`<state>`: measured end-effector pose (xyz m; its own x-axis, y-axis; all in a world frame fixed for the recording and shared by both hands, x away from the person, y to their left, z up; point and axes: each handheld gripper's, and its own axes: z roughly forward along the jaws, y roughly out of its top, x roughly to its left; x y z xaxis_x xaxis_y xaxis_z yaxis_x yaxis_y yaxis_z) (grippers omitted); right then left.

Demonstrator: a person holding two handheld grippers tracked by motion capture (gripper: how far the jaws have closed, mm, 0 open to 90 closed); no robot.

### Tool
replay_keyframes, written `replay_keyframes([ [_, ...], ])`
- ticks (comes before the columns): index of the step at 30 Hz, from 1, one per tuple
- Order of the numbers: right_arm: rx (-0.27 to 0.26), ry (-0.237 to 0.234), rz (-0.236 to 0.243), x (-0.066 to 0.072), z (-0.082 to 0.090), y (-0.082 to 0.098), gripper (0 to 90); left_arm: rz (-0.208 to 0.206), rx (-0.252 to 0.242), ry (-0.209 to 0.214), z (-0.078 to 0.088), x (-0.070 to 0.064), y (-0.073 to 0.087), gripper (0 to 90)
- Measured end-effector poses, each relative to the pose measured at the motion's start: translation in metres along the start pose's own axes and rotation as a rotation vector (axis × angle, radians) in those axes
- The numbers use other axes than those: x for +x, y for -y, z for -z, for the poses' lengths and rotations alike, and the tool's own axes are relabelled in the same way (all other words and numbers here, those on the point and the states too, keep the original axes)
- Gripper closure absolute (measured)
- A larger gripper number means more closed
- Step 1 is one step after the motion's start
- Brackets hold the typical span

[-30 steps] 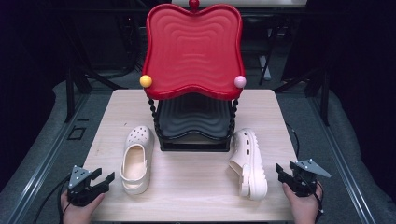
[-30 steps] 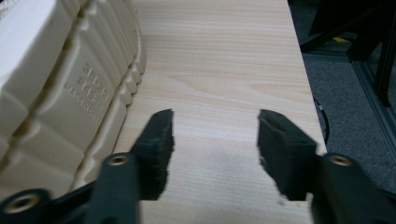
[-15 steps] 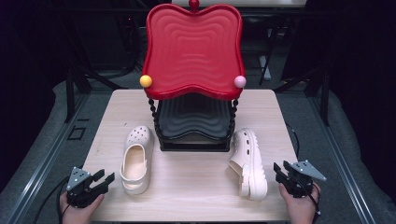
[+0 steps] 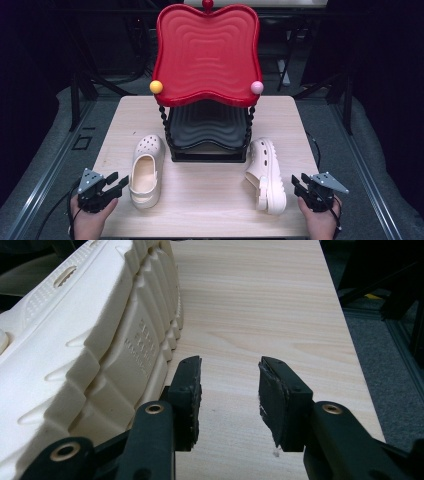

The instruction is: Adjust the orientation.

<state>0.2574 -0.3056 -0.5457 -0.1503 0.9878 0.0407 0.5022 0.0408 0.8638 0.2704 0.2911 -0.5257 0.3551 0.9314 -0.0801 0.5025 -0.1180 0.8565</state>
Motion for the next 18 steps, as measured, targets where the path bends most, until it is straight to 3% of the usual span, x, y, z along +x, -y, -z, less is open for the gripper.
replay_keyframes([
  [4, 0.005, -0.010, -0.013, -0.001, 0.000, 0.000, 60.8, -0.032, 0.032, -0.014, -0.014, -0.001, -0.009, 55.2],
  [7, -0.001, -0.010, -0.018, -0.002, 0.001, 0.000, 60.8, -0.015, 0.028, -0.020, -0.021, 0.000, -0.014, 57.8],
  [18, -0.007, -0.017, -0.031, -0.005, 0.001, 0.001, 60.2, -0.059, 0.052, -0.031, -0.042, -0.005, -0.026, 63.0],
])
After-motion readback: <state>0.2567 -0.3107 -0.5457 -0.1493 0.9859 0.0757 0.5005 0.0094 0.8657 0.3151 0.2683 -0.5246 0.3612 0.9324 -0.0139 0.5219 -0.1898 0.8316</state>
